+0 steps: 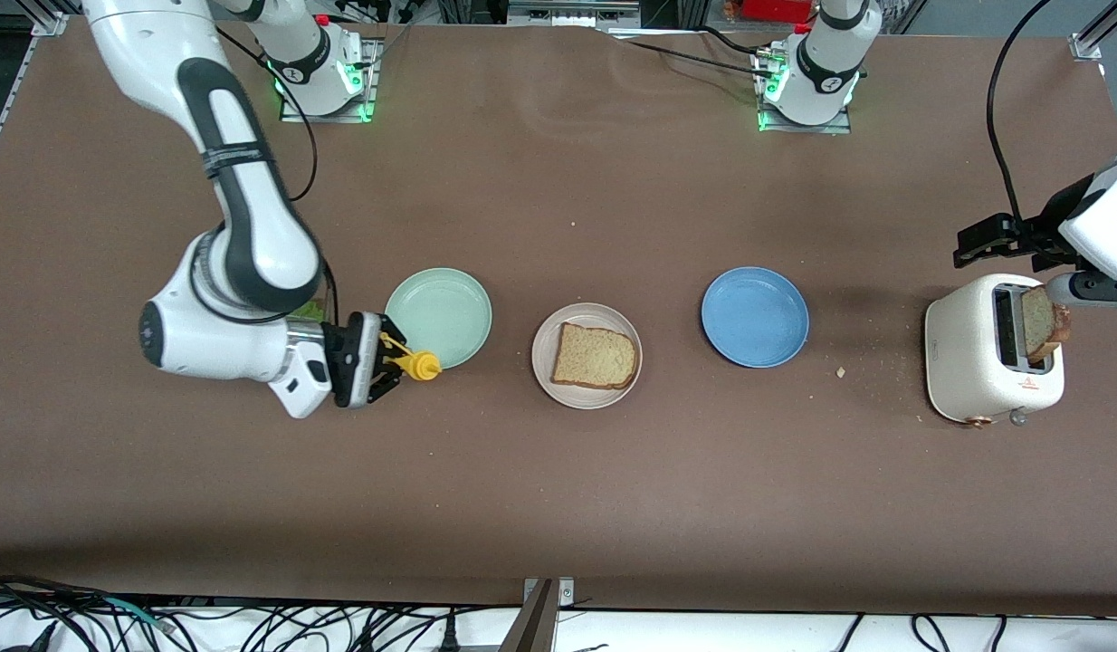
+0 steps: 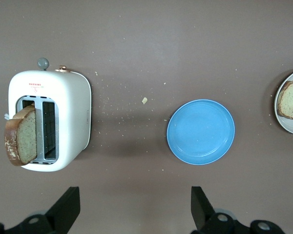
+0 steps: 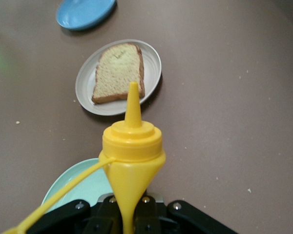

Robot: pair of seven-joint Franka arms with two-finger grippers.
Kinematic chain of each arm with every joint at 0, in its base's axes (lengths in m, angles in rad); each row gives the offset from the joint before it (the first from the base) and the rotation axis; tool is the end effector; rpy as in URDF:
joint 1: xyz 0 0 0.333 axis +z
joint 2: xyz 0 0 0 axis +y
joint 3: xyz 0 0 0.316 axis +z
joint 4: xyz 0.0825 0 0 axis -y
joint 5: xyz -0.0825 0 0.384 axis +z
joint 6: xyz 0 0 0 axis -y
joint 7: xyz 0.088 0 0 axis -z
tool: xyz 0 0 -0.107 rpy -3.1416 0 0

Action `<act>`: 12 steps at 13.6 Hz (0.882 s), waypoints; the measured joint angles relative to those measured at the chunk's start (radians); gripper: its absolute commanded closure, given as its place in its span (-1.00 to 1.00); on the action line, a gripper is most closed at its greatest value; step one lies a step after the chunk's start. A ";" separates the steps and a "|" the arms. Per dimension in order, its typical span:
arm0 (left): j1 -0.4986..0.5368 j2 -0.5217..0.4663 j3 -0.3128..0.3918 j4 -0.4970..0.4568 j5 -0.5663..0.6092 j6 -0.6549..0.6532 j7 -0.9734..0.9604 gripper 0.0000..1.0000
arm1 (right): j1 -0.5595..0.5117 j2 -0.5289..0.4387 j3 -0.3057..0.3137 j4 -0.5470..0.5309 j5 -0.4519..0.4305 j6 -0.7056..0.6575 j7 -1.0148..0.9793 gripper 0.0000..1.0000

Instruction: Make sandwich in beige plate with both arms

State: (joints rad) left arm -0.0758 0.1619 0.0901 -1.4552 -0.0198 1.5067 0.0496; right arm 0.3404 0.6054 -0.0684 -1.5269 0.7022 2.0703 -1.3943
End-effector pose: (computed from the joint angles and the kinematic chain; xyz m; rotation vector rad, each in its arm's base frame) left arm 0.5953 0.0020 0.5805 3.1276 -0.0561 -0.1715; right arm 0.6670 0.2287 0.3089 -2.0707 -1.5958 -0.3412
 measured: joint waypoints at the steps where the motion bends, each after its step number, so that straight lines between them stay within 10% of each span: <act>1: 0.000 0.000 0.000 0.000 0.000 0.000 0.000 -1.00 | 0.027 0.000 0.000 0.005 -0.063 0.020 0.074 1.00; 12: 0.000 0.002 0.000 0.000 0.000 0.001 0.000 -1.00 | 0.357 0.006 0.003 0.055 -0.825 0.037 0.993 1.00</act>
State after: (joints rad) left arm -0.0759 0.1636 0.0901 -1.4551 -0.0195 1.5072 0.0497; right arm 0.6974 0.6110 -0.0657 -1.4719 -0.1229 2.1074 -0.4012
